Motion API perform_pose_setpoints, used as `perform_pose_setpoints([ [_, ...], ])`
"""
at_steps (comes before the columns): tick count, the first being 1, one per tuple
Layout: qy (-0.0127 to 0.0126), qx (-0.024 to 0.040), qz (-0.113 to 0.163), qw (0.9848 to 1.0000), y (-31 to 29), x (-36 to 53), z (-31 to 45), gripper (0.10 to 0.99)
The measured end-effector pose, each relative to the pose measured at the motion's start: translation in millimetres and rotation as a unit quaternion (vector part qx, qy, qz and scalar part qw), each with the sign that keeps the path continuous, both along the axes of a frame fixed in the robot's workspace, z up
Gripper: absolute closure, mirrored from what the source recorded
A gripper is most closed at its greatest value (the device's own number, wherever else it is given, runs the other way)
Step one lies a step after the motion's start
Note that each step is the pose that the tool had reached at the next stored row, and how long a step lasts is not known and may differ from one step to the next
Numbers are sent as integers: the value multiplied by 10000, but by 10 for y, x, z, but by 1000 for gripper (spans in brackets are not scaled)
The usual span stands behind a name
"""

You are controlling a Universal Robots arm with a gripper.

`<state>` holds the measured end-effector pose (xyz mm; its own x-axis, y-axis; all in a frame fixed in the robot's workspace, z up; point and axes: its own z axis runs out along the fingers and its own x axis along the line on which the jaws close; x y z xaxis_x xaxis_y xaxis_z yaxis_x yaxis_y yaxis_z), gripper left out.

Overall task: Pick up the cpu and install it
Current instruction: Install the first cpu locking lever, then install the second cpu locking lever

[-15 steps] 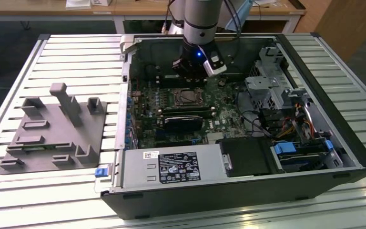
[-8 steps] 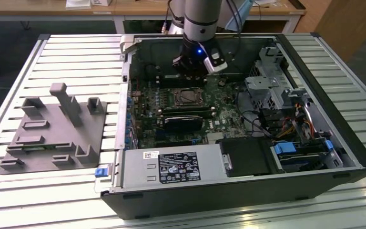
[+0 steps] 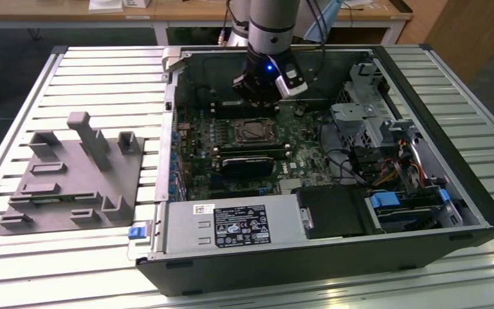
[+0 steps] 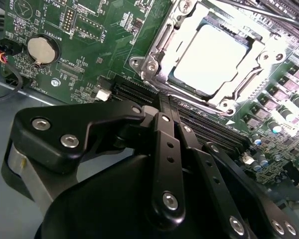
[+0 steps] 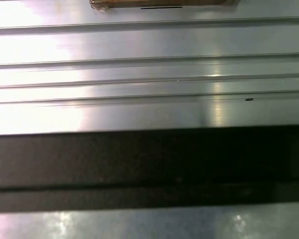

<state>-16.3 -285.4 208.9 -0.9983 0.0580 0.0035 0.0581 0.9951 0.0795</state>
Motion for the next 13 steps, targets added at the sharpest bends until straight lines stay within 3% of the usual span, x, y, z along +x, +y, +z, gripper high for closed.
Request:
perform_pose_setpoints([
  [13, 0, 0, 0, 10000, -58, 0, 0, 980],
])
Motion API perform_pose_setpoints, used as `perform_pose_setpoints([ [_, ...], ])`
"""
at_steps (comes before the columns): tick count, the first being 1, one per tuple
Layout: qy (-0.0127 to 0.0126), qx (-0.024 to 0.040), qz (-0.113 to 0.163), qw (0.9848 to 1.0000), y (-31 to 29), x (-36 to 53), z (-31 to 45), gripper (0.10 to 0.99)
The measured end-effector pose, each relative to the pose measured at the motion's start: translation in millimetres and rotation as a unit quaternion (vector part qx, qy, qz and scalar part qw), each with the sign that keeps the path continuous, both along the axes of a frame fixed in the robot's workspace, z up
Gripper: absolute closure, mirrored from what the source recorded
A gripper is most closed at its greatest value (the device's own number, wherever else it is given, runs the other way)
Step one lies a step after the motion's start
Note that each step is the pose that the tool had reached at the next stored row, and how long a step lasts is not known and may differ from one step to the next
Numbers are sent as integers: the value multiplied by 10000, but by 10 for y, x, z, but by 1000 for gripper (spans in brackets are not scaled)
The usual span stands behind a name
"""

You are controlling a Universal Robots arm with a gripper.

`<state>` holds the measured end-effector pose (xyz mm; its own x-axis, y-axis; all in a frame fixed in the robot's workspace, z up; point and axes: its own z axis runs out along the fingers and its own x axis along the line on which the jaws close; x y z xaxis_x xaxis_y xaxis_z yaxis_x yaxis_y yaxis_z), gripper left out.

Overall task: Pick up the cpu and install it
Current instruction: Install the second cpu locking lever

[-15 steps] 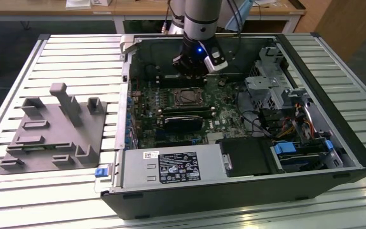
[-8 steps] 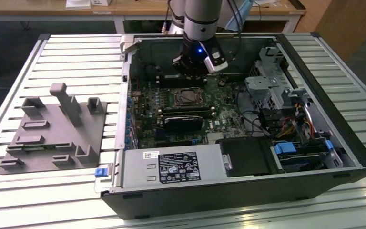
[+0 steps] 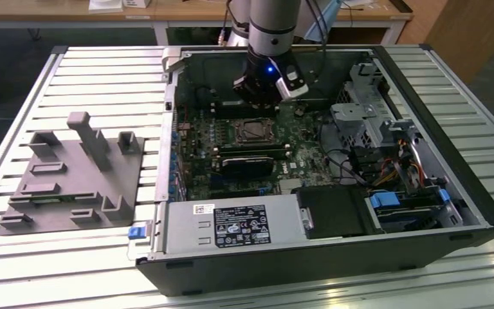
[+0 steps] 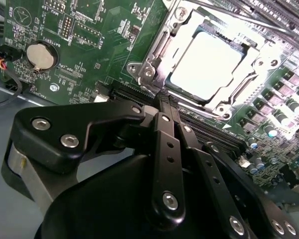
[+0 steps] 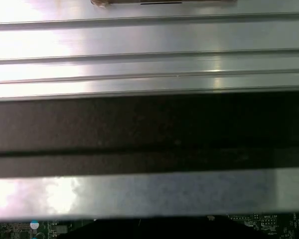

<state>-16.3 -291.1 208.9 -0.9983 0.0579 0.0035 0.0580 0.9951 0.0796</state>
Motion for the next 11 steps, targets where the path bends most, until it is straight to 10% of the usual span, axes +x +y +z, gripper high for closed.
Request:
perform_pose_setpoints([
  [11, 0, -1, 0, 10000, -57, 0, 91, 980],
])
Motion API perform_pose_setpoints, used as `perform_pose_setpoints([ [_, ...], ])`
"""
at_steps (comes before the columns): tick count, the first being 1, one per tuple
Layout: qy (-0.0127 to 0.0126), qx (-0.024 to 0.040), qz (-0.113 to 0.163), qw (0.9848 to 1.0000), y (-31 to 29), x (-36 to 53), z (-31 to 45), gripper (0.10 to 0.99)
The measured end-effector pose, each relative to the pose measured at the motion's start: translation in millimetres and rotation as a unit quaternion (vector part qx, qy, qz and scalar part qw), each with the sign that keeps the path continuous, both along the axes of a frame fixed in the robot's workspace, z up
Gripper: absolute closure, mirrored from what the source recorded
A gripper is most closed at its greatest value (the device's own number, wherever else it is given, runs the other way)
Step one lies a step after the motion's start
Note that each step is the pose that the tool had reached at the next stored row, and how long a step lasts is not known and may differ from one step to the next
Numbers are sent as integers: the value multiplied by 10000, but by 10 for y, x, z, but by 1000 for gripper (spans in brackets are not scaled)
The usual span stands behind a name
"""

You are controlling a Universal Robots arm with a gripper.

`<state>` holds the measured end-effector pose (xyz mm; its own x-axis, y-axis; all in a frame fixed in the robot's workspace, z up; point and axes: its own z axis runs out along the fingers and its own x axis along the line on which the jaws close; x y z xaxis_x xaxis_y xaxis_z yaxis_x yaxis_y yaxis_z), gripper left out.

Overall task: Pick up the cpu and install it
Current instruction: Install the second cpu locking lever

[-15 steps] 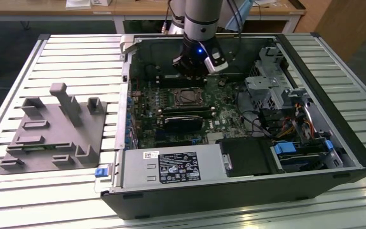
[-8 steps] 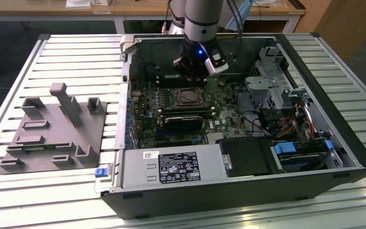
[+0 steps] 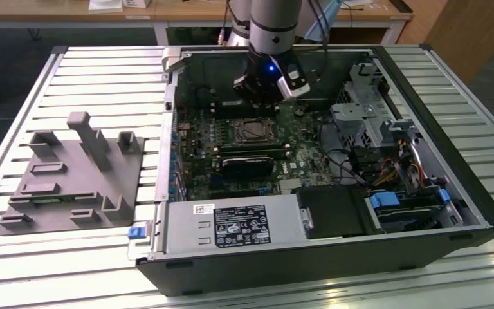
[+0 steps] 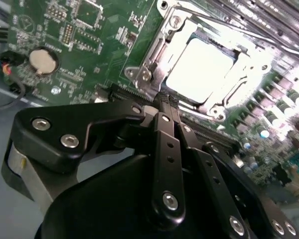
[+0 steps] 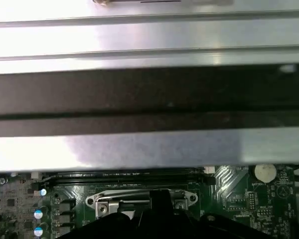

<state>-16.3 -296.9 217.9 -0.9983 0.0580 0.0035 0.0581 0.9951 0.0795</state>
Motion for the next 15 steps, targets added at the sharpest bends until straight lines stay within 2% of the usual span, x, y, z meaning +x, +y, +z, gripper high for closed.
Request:
perform_pose_setpoints([
  [5, 0, 0, 0, 10000, 0, 0, 197, 980],
  [8, 0, 1, 1, 10000, -20, 0, 217, 980],
  [10, 0, 1, 0, 10000, -72, 0, 217, 980],
  [15, 0, 1, 0, 10000, -246, 0, 217, 980],
])
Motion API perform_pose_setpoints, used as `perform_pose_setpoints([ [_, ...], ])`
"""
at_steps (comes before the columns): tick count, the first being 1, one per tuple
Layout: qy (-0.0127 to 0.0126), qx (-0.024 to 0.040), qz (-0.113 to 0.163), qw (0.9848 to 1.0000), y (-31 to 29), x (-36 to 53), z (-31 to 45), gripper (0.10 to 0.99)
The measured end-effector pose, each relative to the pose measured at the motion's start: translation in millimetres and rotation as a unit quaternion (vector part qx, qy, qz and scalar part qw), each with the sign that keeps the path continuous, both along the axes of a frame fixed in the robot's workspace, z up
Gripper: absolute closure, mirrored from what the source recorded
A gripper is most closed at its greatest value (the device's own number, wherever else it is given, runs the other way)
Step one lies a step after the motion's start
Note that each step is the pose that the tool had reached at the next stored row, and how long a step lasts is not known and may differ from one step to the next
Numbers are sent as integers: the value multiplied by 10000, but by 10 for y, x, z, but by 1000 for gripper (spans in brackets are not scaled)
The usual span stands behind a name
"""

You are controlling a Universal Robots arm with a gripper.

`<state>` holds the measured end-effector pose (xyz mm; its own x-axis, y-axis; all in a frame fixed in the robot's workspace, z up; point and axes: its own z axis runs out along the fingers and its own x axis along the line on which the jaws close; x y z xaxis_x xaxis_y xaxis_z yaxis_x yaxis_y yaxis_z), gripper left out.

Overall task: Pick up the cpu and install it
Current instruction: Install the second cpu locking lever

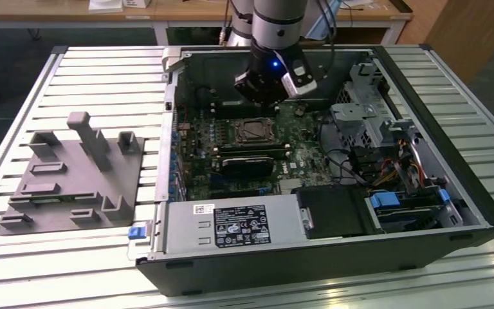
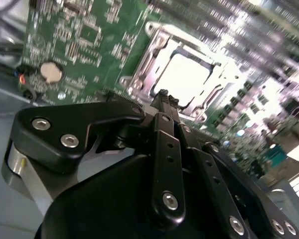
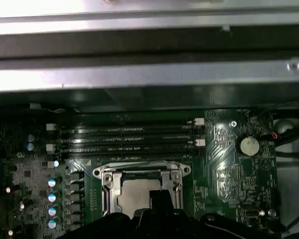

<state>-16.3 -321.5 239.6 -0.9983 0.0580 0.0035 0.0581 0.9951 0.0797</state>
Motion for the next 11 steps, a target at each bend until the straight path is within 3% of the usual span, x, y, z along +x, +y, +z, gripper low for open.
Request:
perform_pose_setpoints([
  [11, 1, 1, 0, 10000, -324, 0, -3, 980],
])
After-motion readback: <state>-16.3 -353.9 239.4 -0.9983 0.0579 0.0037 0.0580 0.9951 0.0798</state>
